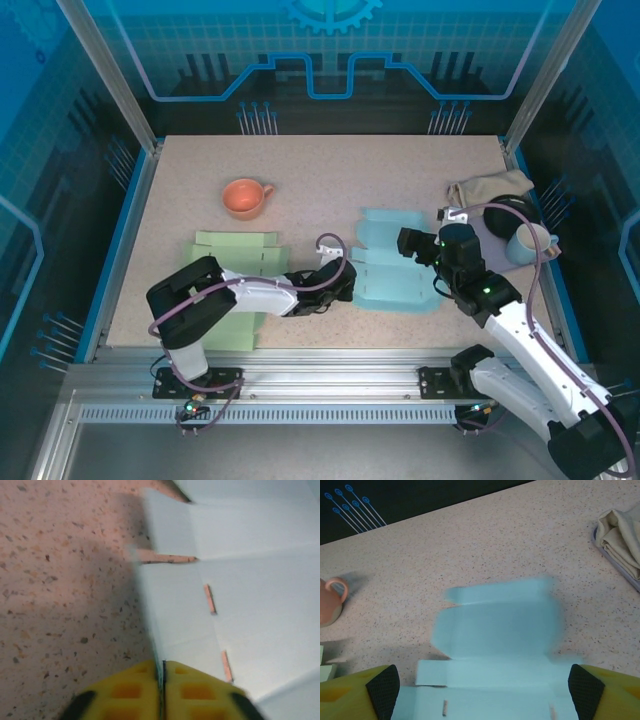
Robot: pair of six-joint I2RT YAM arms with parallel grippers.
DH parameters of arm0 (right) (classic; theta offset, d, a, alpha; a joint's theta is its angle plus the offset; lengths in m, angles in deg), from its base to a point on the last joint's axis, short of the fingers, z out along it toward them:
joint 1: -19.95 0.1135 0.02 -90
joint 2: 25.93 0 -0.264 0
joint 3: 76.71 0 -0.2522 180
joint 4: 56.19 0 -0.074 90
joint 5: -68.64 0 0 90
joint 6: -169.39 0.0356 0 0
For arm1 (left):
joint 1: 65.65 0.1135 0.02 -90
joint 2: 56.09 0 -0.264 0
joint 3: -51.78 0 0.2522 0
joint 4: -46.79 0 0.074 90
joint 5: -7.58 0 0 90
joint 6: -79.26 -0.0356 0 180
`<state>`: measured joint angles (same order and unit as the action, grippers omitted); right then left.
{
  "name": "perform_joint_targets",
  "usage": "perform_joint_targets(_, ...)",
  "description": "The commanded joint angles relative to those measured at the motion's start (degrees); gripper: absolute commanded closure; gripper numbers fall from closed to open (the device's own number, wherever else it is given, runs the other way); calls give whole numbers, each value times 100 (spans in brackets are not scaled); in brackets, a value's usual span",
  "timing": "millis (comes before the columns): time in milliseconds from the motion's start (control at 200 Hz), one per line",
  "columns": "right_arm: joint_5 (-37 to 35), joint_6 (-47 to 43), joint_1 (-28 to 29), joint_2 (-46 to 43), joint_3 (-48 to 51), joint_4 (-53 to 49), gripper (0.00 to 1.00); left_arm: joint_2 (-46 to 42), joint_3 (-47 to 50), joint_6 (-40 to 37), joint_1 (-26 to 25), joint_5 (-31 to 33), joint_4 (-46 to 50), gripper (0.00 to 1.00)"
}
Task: Fold the paper box
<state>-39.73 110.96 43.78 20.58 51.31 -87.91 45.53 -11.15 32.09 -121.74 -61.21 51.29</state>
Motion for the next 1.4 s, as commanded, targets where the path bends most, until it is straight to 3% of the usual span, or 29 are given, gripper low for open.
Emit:
perform_joint_targets(0, 132, -125, -80, -62, -182, 99, 9, -258, -240, -380, -9, 357, 218, 100)
perform_joint_targets(240, 130, -252, -87, -144, -286, -12, 9, -1449, -1554, -2451, 362, 780, 1956, 100)
perform_joint_targets(440, 88, -362, -97, -619, -273, -56, 9, -1973, -2946, -5343, 381, 689, 3367, 100)
perform_joint_targets(575, 79, -428, -103, -1060, -150, 68, 9, -2526, -2735, -7698, 380, 840, 3287, 100)
perform_joint_targets(665, 110, -473, -103, -1291, -127, 93, 10, -3029, -2168, -9479, 380, 587, 2961, 100)
perform_joint_targets(720, 123, -494, -99, -1393, -149, 77, 9, -3261, -1985, -10162, 378, 448, 2903, 100)
perform_joint_targets(865, 217, -552, -98, -1701, -263, -116, 7, -3512, -2416, -10707, 371, 433, 3882, 100)
perform_joint_targets(1070, -50, -614, -103, -2271, -341, -349, 6, -3925, -2134, -11934, 352, 724, 4298, 100)
perform_joint_targets(1235, -130, -596, -107, -2544, -267, -331, 6, -3719, -2140, -12298, 354, 28, 4614, 100)
perform_joint_targets(1391, -101, -560, -109, -2505, -317, -415, 6, -2837, -2640, -12330, 455, -675, 4656, 100)
